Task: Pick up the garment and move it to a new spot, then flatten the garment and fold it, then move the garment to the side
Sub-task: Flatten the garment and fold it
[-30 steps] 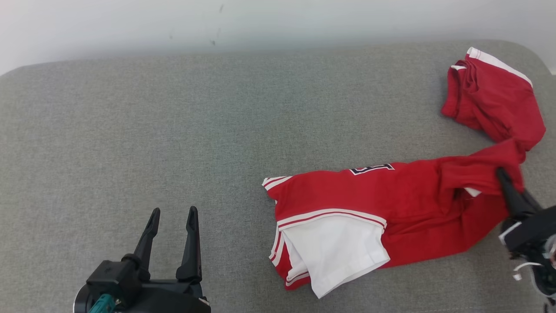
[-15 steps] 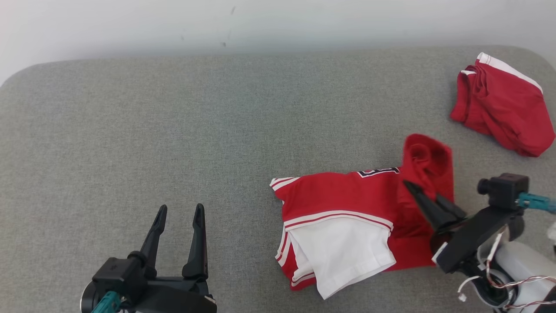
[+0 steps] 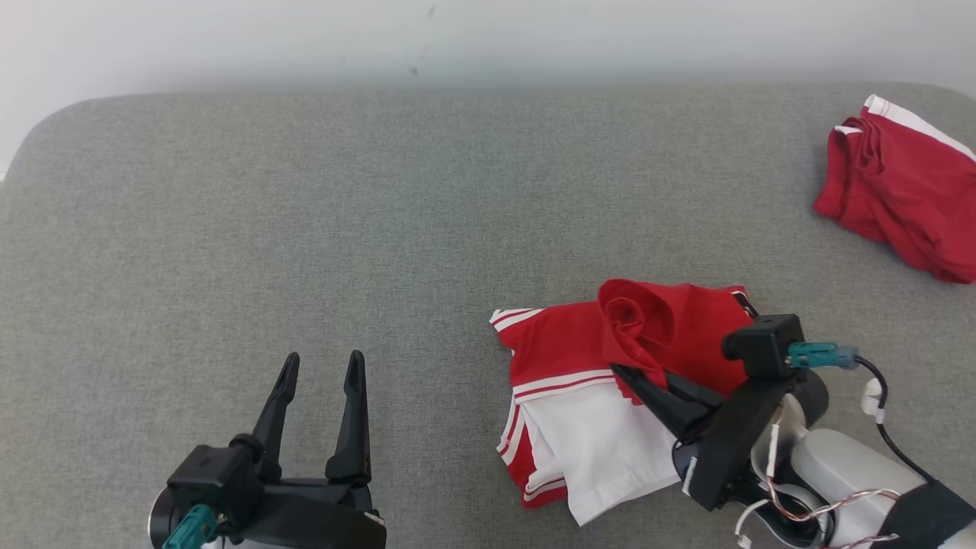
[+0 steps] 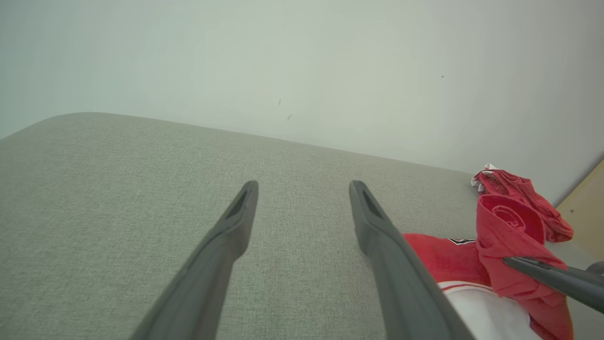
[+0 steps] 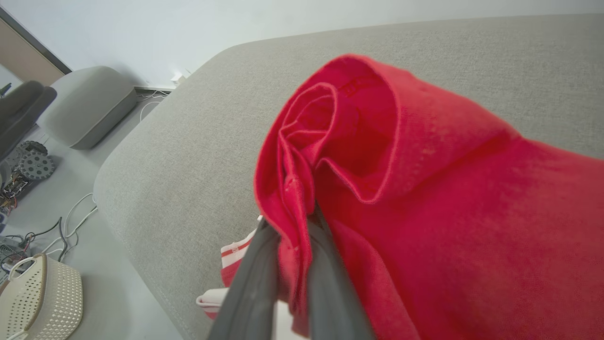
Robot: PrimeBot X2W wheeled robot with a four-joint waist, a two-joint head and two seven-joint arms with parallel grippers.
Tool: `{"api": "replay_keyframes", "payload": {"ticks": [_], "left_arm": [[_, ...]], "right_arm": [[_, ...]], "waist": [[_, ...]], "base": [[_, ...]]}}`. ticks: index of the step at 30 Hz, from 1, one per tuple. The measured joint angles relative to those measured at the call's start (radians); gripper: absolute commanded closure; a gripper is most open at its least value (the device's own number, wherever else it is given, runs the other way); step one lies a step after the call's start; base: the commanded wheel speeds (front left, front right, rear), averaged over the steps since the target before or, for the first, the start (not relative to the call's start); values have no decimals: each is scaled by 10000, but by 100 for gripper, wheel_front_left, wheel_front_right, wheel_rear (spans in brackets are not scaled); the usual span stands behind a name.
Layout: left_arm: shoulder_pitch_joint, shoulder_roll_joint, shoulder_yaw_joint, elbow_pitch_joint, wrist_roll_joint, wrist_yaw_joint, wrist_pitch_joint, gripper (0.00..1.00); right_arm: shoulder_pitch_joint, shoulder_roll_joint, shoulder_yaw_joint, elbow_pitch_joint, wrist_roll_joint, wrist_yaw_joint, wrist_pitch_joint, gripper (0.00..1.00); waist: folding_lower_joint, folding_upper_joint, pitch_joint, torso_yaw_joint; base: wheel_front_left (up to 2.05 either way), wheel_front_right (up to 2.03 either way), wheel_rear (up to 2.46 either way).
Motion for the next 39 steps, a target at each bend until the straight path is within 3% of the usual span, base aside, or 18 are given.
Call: {"api": "replay_keyframes", "payload": {"ticks": [25,27,28,29,39], "left_arm": [[-21,-29,-148,219,-58,0,-209,0],[-23,-29,-171,259,-59,0,-240,0],[-23,-29,-174,280,-59,0,-242,0],[-23,-29,-180,305,-63,0,-242,0],[-12,-35,-182,426,-100,2,-272,0]], "right_arm": [[-762,1348,1060,1693,-324,-12,1488,100],[-799,1409,1104,1778,-408,-12,1496,58],[-799,1434,1158,1820,-464,-12,1496,42],[-799,1455,1212,1848,-506,-12,1498,3],[-919,1724,1722,1434,-1273,-10,1285,0]], "waist": [[0,0,19,212],[0,0,-8,220],[0,0,-23,223],[0,0,-39,226],[0,0,-253,156]], "base": [[0,0,0],[0,0,0],[0,0,0],[0,0,0],[0,0,0]]}}
